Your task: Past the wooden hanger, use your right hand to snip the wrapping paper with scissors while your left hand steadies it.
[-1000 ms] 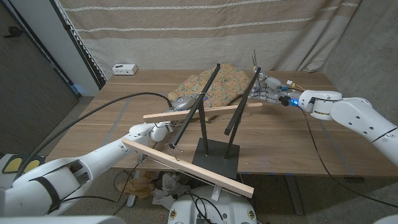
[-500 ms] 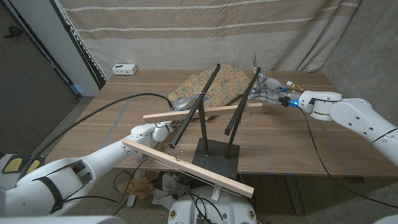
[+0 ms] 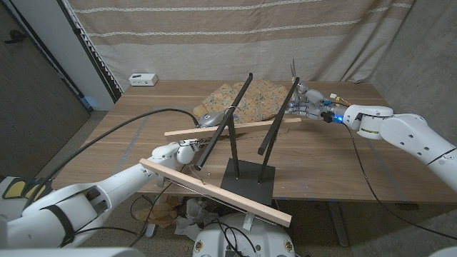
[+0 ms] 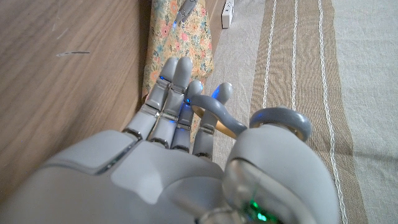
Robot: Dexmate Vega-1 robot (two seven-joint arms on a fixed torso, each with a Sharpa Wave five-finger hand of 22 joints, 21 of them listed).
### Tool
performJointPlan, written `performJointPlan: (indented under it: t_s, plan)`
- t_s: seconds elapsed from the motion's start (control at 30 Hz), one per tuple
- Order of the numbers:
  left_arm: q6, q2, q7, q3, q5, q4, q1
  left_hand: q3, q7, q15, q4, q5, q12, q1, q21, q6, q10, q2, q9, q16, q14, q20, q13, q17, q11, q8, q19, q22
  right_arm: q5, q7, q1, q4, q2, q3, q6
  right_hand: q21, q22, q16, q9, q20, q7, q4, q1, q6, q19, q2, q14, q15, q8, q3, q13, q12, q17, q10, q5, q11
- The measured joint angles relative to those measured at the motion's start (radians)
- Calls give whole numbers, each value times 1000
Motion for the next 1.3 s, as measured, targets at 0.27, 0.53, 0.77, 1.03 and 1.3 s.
performJointPlan:
  t_s: [0.27, 0.53, 0.77, 1.03, 1.3]
  plan:
    - [18, -11, 19, -8, -22, 0, 10, 94, 1, -5, -2, -26, 71, -8, 25, 24, 229, -8, 37, 20, 104, 0, 42, 18, -2, 20, 0, 1, 0, 3, 1, 6, 2, 0, 2, 0, 0, 4, -5, 0, 0, 0, 5, 0, 0, 5, 0, 0, 0, 0, 4, 0, -3, 0, 0, 0]
    - [46, -22, 43, -15, -43, 0, 18, 118, 5, -12, -6, -32, 95, -10, 34, 28, 272, -5, 51, 32, 167, -5, 64, 28, -2, 27, 6, 4, 0, 6, 5, 12, 4, 1, 2, 0, 0, 4, -5, 0, 2, -8, 5, 2, 0, 5, 0, 0, 0, 0, 7, 5, -8, 0, -5, 0]
    - [82, -35, 84, -33, -54, -6, 27, 135, 7, -15, -10, -32, 101, -10, 42, 55, 284, -5, 58, 32, 191, -5, 70, 32, 0, 45, 16, 5, -1, 12, 10, 17, 6, -3, 2, 0, 0, 4, -5, 0, 2, -8, 5, 2, 0, 5, 0, 0, -3, 0, 6, 5, -12, 0, -5, 0]
    - [107, -46, 139, -56, -74, -7, 28, 140, 5, -15, -12, -32, 103, -6, 49, 85, 284, -2, 67, 32, 201, -5, 76, 32, -1, 60, 16, 8, -5, 19, 13, 18, 6, -10, 1, -8, 0, 4, -9, 0, 2, -8, 5, 2, 0, 5, 0, 0, -4, 0, 0, 5, -15, 0, -5, 0]
    - [118, -58, 197, -75, -93, 9, 20, 150, 5, -15, -10, -32, 104, -1, 56, 114, 272, -5, 88, 24, 201, -5, 79, 32, -1, 88, 16, 8, -10, 31, 17, 15, -2, -16, -7, -8, 0, 4, -9, 4, 2, -8, 5, 2, -4, 5, 2, 2, -4, 0, 1, 5, -17, 0, -5, 0]
